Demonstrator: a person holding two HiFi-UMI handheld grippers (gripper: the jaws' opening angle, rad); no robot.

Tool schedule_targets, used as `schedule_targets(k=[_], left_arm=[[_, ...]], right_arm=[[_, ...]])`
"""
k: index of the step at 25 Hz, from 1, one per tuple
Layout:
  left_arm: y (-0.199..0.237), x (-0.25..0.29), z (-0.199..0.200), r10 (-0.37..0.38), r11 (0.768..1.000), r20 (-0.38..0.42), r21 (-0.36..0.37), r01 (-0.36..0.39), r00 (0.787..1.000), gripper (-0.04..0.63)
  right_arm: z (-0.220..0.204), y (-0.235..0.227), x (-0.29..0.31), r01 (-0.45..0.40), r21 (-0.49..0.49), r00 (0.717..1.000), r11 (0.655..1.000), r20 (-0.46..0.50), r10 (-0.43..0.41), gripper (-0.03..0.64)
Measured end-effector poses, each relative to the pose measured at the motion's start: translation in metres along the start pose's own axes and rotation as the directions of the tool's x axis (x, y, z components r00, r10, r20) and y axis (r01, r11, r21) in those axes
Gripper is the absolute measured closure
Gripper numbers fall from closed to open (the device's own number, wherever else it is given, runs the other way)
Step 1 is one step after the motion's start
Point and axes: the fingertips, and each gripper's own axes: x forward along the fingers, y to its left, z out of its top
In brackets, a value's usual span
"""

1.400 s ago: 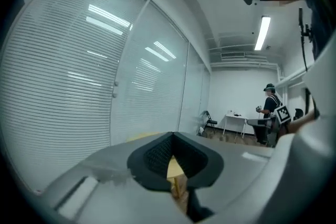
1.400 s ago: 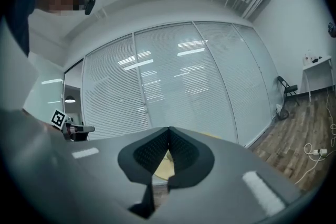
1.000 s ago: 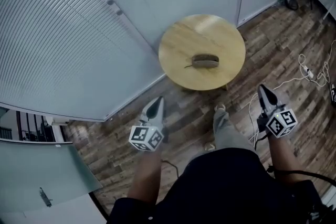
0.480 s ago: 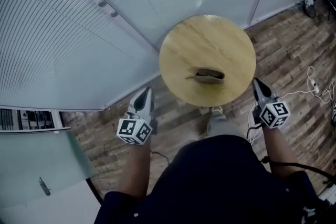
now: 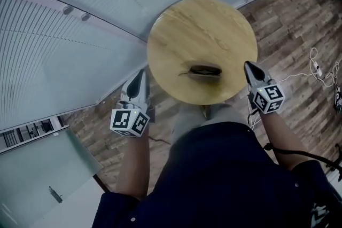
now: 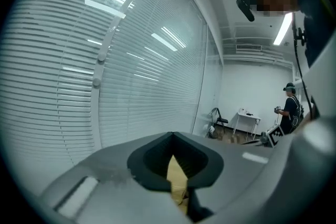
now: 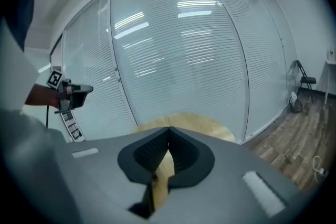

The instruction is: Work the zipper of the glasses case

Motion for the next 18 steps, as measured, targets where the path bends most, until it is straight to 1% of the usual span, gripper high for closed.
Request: schedule_targets(k=[2, 4, 6, 7, 9, 10, 12, 13, 14, 16, 18], left_arm=[[0.009, 0.009, -0.01, 0.004, 1.0, -0.03, -0.006, -0.004, 1.0, 0.594], [0.0, 0.018, -0.017, -0.032, 0.999, -0.054, 0.003, 0.032, 0.998, 0.594], [-0.009, 0.026, -0.018, -0.08, 0.996, -0.063, 0.027, 0.081, 0.995, 0.594], [-0.008, 0.03, -0.017, -0.09, 0.995, -0.065, 0.037, 0.093, 0.994, 0.594], [0.0, 0.038, -0.023, -0.086, 0.995, -0.08, 0.04, 0.089, 0.993, 0.594], [0.003, 0.043, -0.029, -0.084, 0.996, -0.092, 0.035, 0.088, 0.992, 0.594], [0.001, 0.054, -0.04, -0.1, 0.994, -0.11, 0.026, 0.103, 0.989, 0.594], [-0.003, 0.058, -0.044, -0.114, 0.993, -0.115, 0.028, 0.117, 0.987, 0.594], [-0.007, 0.062, -0.047, -0.127, 0.991, -0.118, 0.03, 0.132, 0.985, 0.594], [-0.015, 0.069, -0.053, -0.153, 0.987, -0.127, 0.03, 0.158, 0.98, 0.594], [-0.019, 0.076, -0.057, -0.175, 0.983, -0.139, 0.031, 0.181, 0.975, 0.594]], right_arm=[[-0.013, 0.011, 0.011, -0.01, -0.042, 0.999, 0.999, -0.054, 0.008, 0.609], [-0.027, 0.021, 0.01, -0.046, -0.073, 0.995, 0.996, -0.092, 0.039, 0.6], [-0.037, 0.03, 0.009, -0.073, -0.112, 0.991, 0.991, -0.121, 0.059, 0.571], [-0.043, 0.033, 0.013, -0.082, -0.134, 0.988, 0.987, -0.141, 0.063, 0.561], [-0.056, 0.04, 0.022, -0.121, -0.168, 0.98, 0.978, -0.18, 0.091, 0.52], [-0.062, 0.042, 0.028, -0.148, -0.18, 0.974, 0.973, -0.197, 0.112, 0.484], [-0.075, 0.045, 0.038, -0.196, -0.21, 0.962, 0.958, -0.233, 0.146, 0.401], [-0.081, 0.045, 0.043, -0.215, -0.226, 0.955, 0.95, -0.253, 0.156, 0.344], [-0.087, 0.046, 0.046, -0.232, -0.236, 0.949, 0.944, -0.27, 0.165, 0.304], [-0.095, 0.047, 0.053, -0.266, -0.247, 0.938, 0.932, -0.29, 0.191, 0.272], [-0.099, 0.052, 0.059, -0.305, -0.273, 0.928, 0.912, -0.301, 0.22, 0.248]])
